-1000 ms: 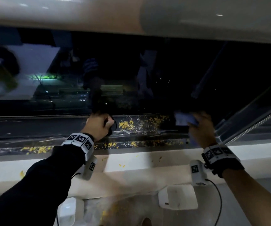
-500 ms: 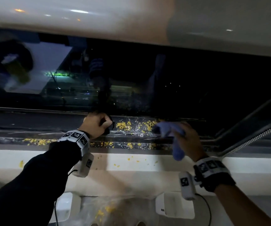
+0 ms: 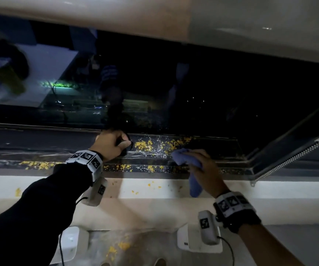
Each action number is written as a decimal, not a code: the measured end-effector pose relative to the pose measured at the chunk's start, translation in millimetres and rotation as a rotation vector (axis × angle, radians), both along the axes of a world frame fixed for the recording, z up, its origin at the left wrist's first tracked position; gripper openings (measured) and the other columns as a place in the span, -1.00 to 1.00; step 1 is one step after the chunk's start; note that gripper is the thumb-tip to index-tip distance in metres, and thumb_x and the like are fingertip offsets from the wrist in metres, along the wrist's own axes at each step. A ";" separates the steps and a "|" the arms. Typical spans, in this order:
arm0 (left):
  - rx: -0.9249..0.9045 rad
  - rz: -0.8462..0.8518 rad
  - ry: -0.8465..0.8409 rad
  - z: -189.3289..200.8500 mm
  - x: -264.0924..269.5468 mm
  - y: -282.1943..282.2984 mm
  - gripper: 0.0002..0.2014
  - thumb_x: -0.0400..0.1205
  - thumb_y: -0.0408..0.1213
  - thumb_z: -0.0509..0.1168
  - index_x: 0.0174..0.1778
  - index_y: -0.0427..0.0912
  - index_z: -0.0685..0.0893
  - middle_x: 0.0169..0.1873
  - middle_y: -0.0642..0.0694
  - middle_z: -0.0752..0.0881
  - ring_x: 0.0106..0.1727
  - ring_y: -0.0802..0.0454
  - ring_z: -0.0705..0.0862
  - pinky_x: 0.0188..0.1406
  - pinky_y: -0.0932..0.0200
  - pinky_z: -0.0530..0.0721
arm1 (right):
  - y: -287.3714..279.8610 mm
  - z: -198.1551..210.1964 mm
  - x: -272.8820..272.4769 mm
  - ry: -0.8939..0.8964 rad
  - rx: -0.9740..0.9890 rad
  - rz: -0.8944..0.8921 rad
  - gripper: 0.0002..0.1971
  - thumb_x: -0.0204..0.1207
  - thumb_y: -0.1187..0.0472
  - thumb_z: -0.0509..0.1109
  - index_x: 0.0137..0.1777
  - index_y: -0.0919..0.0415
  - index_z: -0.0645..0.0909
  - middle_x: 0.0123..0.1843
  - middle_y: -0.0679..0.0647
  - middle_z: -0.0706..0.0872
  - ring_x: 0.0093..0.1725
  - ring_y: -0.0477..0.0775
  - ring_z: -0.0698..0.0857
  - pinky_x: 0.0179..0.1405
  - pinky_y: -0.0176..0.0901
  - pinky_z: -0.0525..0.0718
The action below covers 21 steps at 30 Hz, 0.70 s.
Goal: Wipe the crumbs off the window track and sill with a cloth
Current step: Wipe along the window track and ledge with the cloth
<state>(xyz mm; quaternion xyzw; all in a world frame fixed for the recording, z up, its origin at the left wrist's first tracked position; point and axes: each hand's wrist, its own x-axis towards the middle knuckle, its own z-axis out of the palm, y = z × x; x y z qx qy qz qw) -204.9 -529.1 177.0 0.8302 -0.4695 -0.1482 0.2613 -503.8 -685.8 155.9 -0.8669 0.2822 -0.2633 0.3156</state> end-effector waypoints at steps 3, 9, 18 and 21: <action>-0.013 0.003 -0.017 -0.7 -0.5 0.4 -0.89 0.58 -0.01 0.33 -0.20 0.09 0.65 -0.18 0.10 0.74 -0.04 0.04 0.65 0.09 0.03 0.57 | -50.3 13.8 -31.2 0.002 -0.158 -0.378 -0.62 0.29 0.33 0.22 0.06 0.41 0.71 0.01 0.37 0.69 0.02 0.28 0.66 0.03 -0.24 0.47; -0.008 -0.016 -0.031 -1.2 1.3 2.1 -0.88 0.59 -0.01 0.32 -0.17 0.06 0.66 -0.17 0.08 0.74 -0.06 0.04 0.65 0.01 0.07 0.57 | -66.4 -5.8 -20.0 0.461 -0.205 -0.546 -0.39 0.16 0.13 0.12 0.23 0.11 0.71 0.22 0.28 0.66 0.24 0.41 0.55 0.17 0.10 0.33; 0.004 -0.174 0.061 -3.2 21.2 14.7 -0.82 0.62 -0.16 0.33 0.13 -0.02 0.67 0.01 0.02 0.71 0.07 0.04 0.65 0.10 0.16 0.53 | 0.6 6.7 35.6 0.043 0.035 0.050 -0.66 0.36 0.36 0.27 0.13 0.29 0.68 0.12 0.21 0.64 0.07 -0.18 0.65 0.12 -0.25 0.52; -0.011 -0.177 -0.017 -14.8 27.4 16.8 -0.80 0.61 -0.10 0.32 0.14 0.06 0.66 0.08 0.01 0.71 0.14 0.00 0.63 0.19 0.05 0.55 | -35.5 19.1 12.1 0.047 -0.110 -0.233 -0.69 0.31 0.40 0.22 -0.01 0.36 0.70 -0.01 0.37 0.68 -0.02 0.11 0.68 -0.02 -0.08 0.53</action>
